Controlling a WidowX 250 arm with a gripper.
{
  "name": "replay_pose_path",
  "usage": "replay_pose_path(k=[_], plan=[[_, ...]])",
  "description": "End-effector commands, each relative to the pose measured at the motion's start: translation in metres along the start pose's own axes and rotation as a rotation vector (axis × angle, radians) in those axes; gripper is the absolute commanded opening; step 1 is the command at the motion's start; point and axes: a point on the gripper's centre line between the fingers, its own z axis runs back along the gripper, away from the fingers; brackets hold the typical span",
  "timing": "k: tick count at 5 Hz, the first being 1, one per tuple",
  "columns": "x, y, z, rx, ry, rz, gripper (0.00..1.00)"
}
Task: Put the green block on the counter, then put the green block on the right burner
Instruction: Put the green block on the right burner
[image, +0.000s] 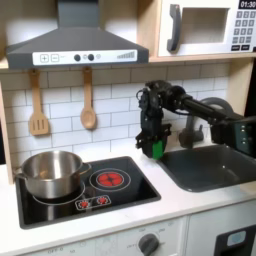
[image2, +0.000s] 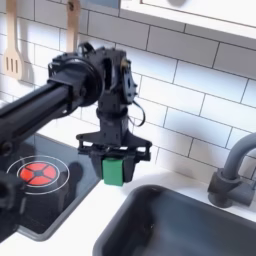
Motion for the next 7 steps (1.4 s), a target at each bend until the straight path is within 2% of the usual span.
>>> replay_pose_path(k=[1,2,3,5,6,7], plan=[[-0.019,-0.022,0.007,-0.049,0.007,-0.080,0.00],[-0.033,-0.034,0.005,-0.074,0.019,-0.129,0.00],[-0.041,-0.036,0.004,-0.072,0.025,-0.143,0.00],[-0.053,-0.035,-0.001,-0.020,0.023,-0.221,0.00],[-0.056,-0.032,0.002,-0.001,0.006,-0.243,0.00],[-0.063,-0.032,0.001,-0.019,-0.005,-0.257,0.00]])
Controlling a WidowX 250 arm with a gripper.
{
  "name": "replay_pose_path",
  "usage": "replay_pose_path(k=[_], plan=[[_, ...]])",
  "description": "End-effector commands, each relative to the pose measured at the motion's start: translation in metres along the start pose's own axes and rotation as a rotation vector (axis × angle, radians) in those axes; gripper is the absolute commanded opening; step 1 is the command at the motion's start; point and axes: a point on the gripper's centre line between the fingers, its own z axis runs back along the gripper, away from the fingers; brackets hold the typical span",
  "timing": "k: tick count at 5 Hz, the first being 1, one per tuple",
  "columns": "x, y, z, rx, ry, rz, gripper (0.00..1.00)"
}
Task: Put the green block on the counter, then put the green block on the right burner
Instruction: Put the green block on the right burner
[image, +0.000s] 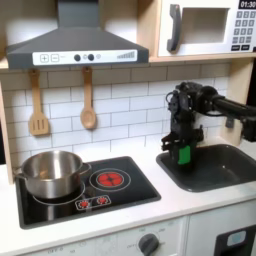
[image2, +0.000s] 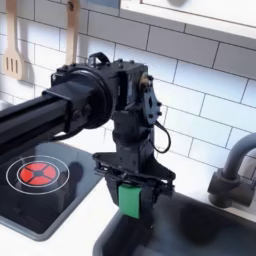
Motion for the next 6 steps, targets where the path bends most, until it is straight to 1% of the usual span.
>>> replay_pose_path(k=[1,2,3,4,5,6], plan=[[-0.015,0.000,-0.007,-0.045,-0.004,-0.019,0.00],[-0.026,-0.002,-0.015,-0.048,0.004,-0.047,0.00],[-0.029,0.004,-0.030,-0.029,0.034,-0.059,0.00],[-0.024,0.002,-0.035,0.011,0.005,-0.090,0.00],[-0.017,0.005,-0.044,0.020,-0.005,-0.085,0.00],[-0.010,-0.007,-0.064,0.007,0.028,-0.107,0.00]])
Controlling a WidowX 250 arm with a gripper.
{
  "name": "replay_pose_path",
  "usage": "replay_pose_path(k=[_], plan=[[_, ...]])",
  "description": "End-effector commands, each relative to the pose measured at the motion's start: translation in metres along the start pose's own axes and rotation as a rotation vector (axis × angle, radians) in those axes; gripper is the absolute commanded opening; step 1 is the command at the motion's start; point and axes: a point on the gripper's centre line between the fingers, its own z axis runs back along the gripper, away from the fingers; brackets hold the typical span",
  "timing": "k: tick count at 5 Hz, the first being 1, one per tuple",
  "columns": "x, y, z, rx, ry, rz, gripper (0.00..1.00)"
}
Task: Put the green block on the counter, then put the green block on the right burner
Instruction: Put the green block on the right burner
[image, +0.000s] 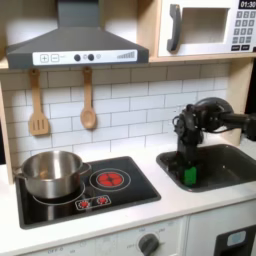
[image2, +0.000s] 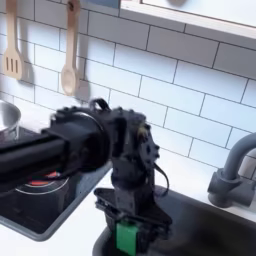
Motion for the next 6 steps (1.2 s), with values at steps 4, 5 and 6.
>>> replay_pose_path(k=[4,5,6], plan=[[-0.022,-0.019,-0.023,-0.023,-0.007,-0.074,0.00],[-0.029,-0.010,-0.015,-0.010,-0.021,-0.072,0.00],[-0.032,-0.006,-0.017,-0.021,-0.015,-0.059,0.00]])
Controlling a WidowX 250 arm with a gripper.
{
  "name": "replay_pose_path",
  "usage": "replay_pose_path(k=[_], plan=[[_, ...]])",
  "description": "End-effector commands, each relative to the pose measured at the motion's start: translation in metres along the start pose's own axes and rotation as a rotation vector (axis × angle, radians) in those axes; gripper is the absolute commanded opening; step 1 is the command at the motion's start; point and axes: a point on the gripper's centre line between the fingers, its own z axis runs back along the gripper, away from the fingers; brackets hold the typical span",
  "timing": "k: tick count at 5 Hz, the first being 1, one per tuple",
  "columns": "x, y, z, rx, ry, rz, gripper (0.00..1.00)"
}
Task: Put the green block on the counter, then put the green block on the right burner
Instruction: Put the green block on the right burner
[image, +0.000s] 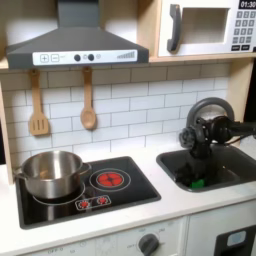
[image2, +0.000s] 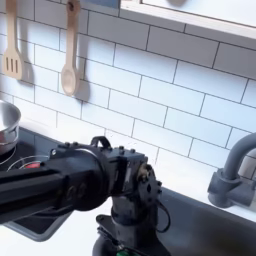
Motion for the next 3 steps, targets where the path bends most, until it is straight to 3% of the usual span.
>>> replay_pose_path(k=[1,2,3], plan=[[-0.001,0.007,0.002,-0.002,0.023,0.006,0.00],[-0.004,0.008,0.010,-0.007,-0.004,0.031,0.00],[-0.022,0.024,0.020,0.021,-0.016,0.074,0.00]])
